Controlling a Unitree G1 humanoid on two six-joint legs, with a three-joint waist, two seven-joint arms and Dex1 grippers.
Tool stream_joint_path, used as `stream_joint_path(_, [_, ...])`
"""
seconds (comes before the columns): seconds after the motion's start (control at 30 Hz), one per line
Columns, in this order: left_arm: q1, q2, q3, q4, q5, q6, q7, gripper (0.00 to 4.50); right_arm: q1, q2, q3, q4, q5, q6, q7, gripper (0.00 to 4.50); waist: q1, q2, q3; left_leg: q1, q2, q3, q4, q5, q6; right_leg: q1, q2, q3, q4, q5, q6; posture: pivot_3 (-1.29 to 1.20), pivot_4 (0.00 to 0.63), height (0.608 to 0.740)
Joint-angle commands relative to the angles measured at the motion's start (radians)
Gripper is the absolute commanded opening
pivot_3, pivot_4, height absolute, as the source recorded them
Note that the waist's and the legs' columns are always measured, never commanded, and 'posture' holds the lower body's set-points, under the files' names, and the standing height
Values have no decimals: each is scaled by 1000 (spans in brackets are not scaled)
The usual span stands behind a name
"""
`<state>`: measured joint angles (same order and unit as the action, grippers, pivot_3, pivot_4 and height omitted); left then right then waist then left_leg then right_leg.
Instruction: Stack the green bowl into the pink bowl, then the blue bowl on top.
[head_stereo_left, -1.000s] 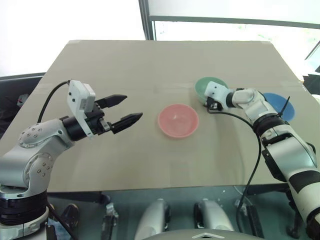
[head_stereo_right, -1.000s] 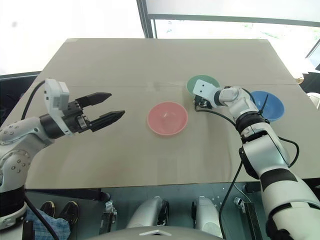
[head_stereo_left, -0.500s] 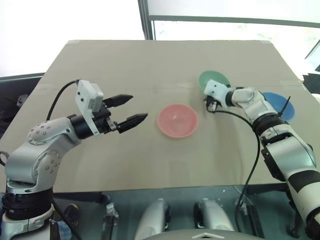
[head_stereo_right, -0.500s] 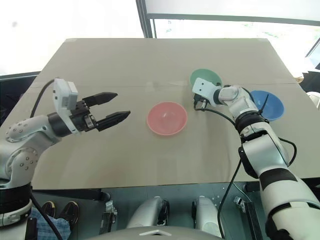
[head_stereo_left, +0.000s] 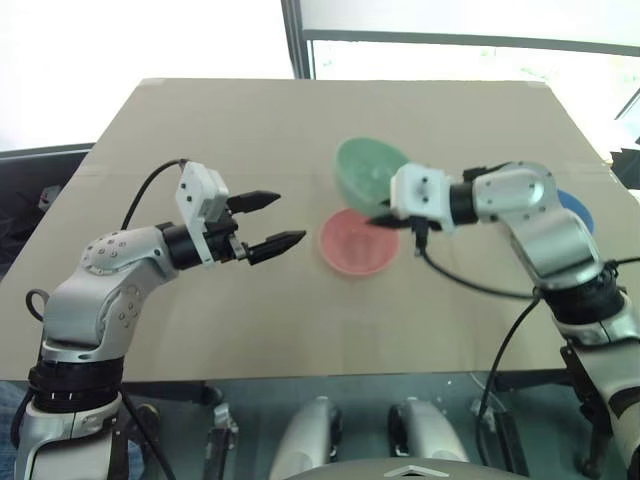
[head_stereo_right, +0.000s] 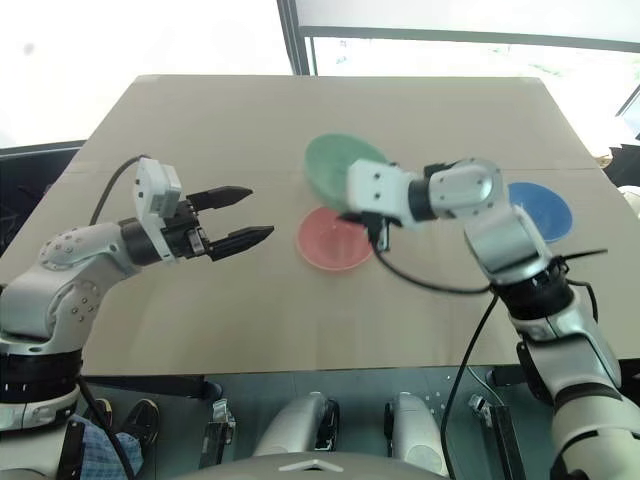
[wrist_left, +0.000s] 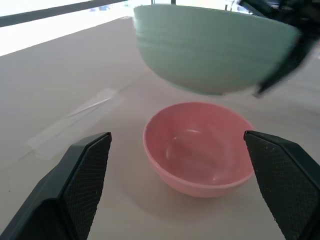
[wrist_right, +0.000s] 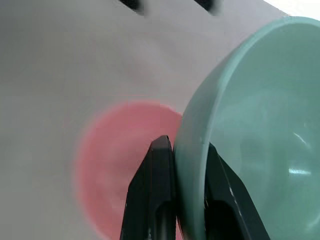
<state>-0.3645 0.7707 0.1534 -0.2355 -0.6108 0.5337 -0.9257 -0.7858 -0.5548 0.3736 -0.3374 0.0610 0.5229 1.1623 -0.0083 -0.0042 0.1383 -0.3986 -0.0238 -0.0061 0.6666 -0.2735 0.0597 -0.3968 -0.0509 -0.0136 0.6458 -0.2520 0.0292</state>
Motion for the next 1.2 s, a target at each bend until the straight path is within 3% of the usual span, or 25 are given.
stream_joint_path(0.03, [-46,-8,-5,24,16,-38,-20,4500,23,-3,20,-111,6,79,-34,74,-1,0,0,0,0,0,0,0,0,0,0,0,0,0,0,0,150,740])
stream_joint_path(0.33, [-82,-22,-21,65,40,-57,-53,4500,29,-15,66,-119,-30,109,-92,74,-2,0,0,0,-1,0,0,0,0,0,0,0,0,0,0,0,150,740])
stream_joint_path(0.43, [-87,-25,-19,66,35,-54,-57,4500,18,-18,69,-112,-30,121,-97,1089,-2,-1,0,0,-1,0,0,0,0,0,0,0,0,0,0,0,150,740])
stream_joint_path(0.47, [-84,-24,-19,69,37,-57,-60,4500,16,-3,60,-106,-28,124,-115,1665,-2,-1,0,0,-1,0,0,0,0,0,0,0,0,0,0,0,150,740])
stream_joint_path(0.53, [-74,-24,-17,71,40,-63,-64,4500,9,33,30,-95,-13,157,-155,2190,-2,-1,0,0,-1,0,0,0,0,0,0,0,0,0,0,0,150,740])
stream_joint_path(0.7, [-69,-35,-14,62,25,-62,-75,4500,2,25,-58,-79,11,222,-210,2190,1,-1,0,0,-1,0,0,0,0,0,0,0,0,0,0,0,150,740])
stream_joint_path(1.03, [-147,-119,-79,92,13,-65,-128,4500,158,-214,-284,36,-30,270,-325,2190,22,-1,0,-1,-1,-1,0,0,0,0,-1,-1,-1,0,0,0,150,740])
stream_joint_path(1.2, [-227,-181,-123,146,25,-88,-166,4500,263,-280,-372,96,-40,273,-391,2190,21,-1,0,-1,-1,0,1,0,0,1,-1,-1,-2,0,0,0,150,740])
